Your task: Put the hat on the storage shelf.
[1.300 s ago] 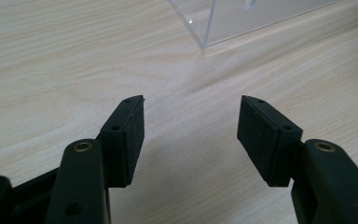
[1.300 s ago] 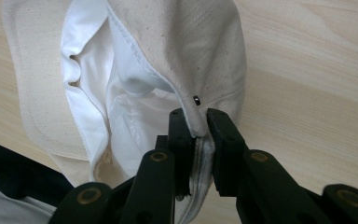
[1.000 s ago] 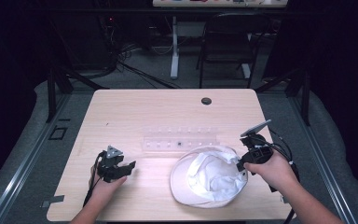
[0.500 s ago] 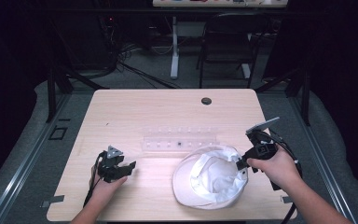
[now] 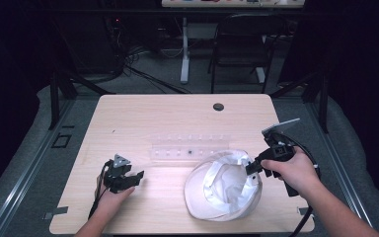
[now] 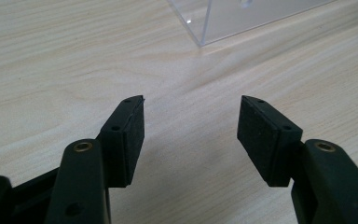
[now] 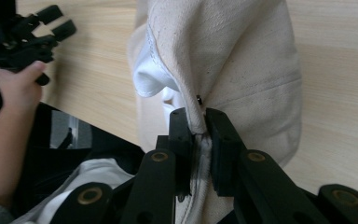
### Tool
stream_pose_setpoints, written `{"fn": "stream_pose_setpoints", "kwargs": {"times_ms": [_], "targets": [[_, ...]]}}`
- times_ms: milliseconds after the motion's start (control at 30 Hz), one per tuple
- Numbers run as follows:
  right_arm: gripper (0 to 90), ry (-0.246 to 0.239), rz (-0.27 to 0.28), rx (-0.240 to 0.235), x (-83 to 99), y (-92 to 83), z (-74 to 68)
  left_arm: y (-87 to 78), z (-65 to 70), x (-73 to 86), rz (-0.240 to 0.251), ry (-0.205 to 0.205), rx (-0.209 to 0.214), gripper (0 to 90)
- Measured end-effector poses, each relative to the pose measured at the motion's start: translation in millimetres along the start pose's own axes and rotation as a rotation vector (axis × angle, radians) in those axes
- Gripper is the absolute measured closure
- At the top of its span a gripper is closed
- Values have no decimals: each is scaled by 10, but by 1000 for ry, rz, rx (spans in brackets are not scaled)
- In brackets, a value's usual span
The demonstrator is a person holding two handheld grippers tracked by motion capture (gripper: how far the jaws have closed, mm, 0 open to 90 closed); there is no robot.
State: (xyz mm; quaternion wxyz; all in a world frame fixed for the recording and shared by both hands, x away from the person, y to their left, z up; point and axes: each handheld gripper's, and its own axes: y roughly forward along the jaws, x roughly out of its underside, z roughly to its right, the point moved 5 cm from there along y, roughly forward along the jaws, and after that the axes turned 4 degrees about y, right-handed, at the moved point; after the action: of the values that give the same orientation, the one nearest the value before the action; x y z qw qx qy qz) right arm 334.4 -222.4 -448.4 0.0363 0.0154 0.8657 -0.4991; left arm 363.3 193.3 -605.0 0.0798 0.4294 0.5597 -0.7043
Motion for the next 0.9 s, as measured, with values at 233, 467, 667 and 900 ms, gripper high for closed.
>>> {"fn": "stream_pose_setpoints", "kwargs": {"times_ms": [233, 467, 667, 900], "targets": [[813, 13, 15, -66, -34, -112, -146, -3, 24, -5, 7, -3, 4, 420], [813, 6, 0, -100, -38, -173, -231, -7, 54, -11, 9, 8, 12, 419], [813, 21, 10, -140, -45, -229, -301, -22, 72, -23, 22, 4, 24, 415], [814, 15, -15, -187, -55, -273, -307, -32, 100, -37, 39, 4, 37, 404]]}}
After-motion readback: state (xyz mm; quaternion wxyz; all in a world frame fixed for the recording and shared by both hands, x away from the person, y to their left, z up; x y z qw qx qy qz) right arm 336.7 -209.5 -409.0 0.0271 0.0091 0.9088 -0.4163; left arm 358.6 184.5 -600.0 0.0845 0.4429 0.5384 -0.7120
